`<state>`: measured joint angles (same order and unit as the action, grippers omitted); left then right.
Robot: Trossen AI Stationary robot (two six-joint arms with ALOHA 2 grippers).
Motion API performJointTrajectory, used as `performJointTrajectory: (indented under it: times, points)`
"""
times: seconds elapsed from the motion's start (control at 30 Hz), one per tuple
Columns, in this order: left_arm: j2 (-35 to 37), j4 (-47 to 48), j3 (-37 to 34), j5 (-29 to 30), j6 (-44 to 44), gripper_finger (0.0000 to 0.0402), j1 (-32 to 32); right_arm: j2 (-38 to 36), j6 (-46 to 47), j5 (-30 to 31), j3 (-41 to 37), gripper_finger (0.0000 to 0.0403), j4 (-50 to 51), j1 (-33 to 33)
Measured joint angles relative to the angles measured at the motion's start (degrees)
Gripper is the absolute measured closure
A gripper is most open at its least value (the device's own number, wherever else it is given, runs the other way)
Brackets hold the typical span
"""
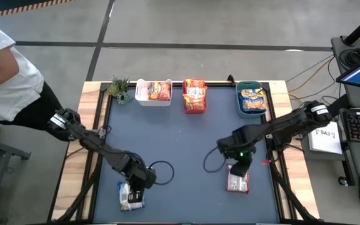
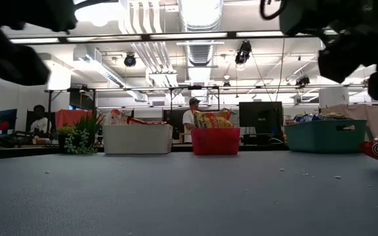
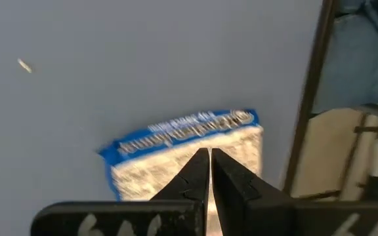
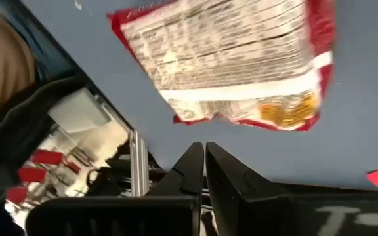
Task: Sort Maruchan noodles
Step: Put the red noodle pack into the white bin
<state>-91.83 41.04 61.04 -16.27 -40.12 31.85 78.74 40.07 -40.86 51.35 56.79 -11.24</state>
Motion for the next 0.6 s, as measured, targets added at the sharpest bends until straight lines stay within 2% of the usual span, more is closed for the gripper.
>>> performJointTrajectory:
  times: [0.13,0.23,0.37,0.6]
  points:
    - [0.02,0.02,0.00,3.10,5.85,0.0402,-1.70,0.55,1.02,0.69,0.00,0.0394,-1.17,-3.23]
    - [0.07,0.03,0.00,5.84,9.13,0.0402,-3.00,0.57,3.74,4.44,-0.31,0.0394,-3.68,-3.57]
    - [0.07,0.07,0.00,6.36,11.53,0.0402,-3.98,1.25,5.50,9.89,-1.02,0.0394,-4.32,-3.52]
    - [0.07,0.09,0.00,7.47,13.68,0.0402,-4.01,3.42,6.35,14.06,-1.89,0.0394,-7.93,-3.50]
